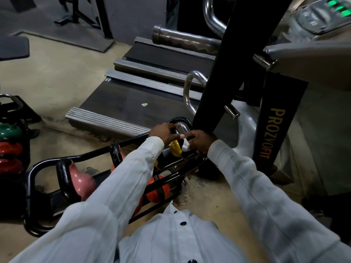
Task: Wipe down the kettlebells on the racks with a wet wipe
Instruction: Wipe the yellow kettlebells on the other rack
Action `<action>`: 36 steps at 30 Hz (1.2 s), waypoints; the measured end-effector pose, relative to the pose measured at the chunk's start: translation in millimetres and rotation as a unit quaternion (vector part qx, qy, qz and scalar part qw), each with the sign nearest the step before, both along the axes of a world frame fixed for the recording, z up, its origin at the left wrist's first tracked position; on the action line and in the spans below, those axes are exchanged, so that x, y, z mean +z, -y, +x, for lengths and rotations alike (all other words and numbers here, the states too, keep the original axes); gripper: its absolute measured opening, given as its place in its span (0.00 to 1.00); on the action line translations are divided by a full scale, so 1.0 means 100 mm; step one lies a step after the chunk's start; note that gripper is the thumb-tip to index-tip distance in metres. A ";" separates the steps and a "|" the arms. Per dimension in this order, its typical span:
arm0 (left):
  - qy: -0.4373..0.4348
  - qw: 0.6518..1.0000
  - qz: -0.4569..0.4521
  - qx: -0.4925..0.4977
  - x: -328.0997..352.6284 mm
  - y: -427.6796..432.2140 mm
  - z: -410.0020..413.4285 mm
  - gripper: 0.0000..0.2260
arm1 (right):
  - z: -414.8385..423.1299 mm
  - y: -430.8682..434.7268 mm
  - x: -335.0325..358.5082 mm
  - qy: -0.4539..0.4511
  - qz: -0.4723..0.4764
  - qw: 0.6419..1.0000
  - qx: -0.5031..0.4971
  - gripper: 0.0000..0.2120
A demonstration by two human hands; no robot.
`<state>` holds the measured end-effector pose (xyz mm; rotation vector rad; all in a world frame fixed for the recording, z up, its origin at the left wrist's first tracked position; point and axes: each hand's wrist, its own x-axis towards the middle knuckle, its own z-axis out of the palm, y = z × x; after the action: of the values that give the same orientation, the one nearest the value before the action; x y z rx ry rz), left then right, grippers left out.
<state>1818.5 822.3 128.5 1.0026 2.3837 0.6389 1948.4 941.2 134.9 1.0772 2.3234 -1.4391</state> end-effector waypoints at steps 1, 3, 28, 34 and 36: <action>-0.009 1.000 0.000 -0.004 0.01 0.00 0.02 0.26 | 0.03 0.03 -0.01 -0.012 0.022 1.000 -0.013 0.16; -0.044 0.999 0.005 -0.010 0.03 0.03 0.08 0.22 | 0.08 0.08 0.00 -0.035 0.049 0.997 -0.044 0.15; 0.059 0.970 0.216 0.092 -0.85 2.35 1.42 0.11 | 1.29 2.05 -0.79 -0.138 -0.311 0.910 -0.237 0.12; 0.086 0.968 0.151 0.180 -1.44 3.17 1.71 0.11 | 1.42 2.58 -1.22 -0.073 -0.339 0.917 -0.199 0.15; 0.100 0.965 0.138 0.201 -1.60 3.40 1.74 0.12 | 1.41 2.73 -1.40 -0.050 -0.345 0.915 -0.202 0.15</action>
<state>1992.4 482.6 -31.5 0.5186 2.3714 1.1864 2089.4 668.3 -5.0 1.2963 1.4432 -2.2600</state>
